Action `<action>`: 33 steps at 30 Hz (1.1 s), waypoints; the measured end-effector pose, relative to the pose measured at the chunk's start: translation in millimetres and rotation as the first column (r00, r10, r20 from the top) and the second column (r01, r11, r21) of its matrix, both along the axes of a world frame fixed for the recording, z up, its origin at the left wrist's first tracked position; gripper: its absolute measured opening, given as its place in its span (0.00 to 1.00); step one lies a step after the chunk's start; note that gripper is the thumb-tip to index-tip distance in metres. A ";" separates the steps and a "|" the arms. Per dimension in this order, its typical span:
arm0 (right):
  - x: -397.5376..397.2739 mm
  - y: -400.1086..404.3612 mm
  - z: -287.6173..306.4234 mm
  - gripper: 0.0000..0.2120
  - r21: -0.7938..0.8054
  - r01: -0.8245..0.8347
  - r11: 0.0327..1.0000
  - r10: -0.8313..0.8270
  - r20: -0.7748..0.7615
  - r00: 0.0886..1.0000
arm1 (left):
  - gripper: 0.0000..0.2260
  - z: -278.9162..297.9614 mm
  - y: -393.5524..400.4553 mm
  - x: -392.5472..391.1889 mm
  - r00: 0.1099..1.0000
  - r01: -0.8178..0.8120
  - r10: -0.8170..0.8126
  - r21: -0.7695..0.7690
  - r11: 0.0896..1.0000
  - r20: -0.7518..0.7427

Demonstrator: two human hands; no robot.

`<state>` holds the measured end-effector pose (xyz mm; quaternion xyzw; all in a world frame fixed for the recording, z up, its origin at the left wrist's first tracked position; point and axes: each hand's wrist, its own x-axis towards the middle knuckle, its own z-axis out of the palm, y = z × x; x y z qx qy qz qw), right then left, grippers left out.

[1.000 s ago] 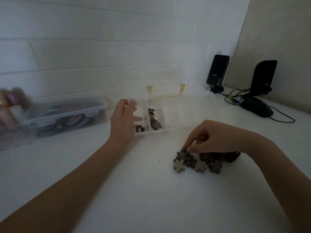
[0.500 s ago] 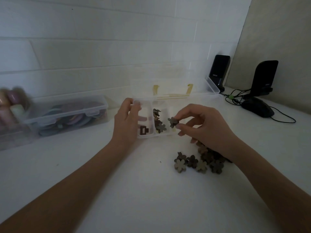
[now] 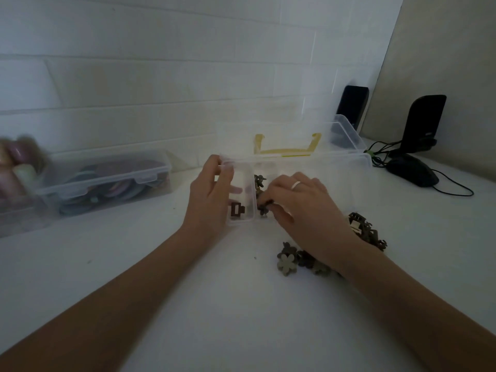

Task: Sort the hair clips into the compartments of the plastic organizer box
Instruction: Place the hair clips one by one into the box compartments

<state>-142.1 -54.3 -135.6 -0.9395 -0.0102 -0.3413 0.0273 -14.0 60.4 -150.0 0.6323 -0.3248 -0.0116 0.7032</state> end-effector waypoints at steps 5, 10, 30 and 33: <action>1.9 -3.8 -6.5 0.16 -0.128 0.074 0.989 -0.076 -0.009 0.997 | 0.07 0.3 -0.7 0.4 1.000 0.005 -0.005 -0.002 1.000 0.001; -5.6 -5.2 3.9 0.05 -0.006 0.073 0.997 -0.073 0.027 0.997 | 0.06 0.6 -1.0 0.3 1.000 0.002 -0.002 0.008 1.000 -0.011; -25.8 -16.7 35.0 0.08 0.433 -0.019 0.901 0.267 -0.519 0.812 | 0.07 -0.5 -0.5 8.0 0.997 -0.036 0.037 0.019 0.999 -0.061; -26.9 -24.0 34.5 0.08 0.454 0.033 0.890 0.280 -0.604 0.746 | 0.07 -0.6 -0.3 8.8 0.998 -0.041 0.042 0.029 0.999 -0.055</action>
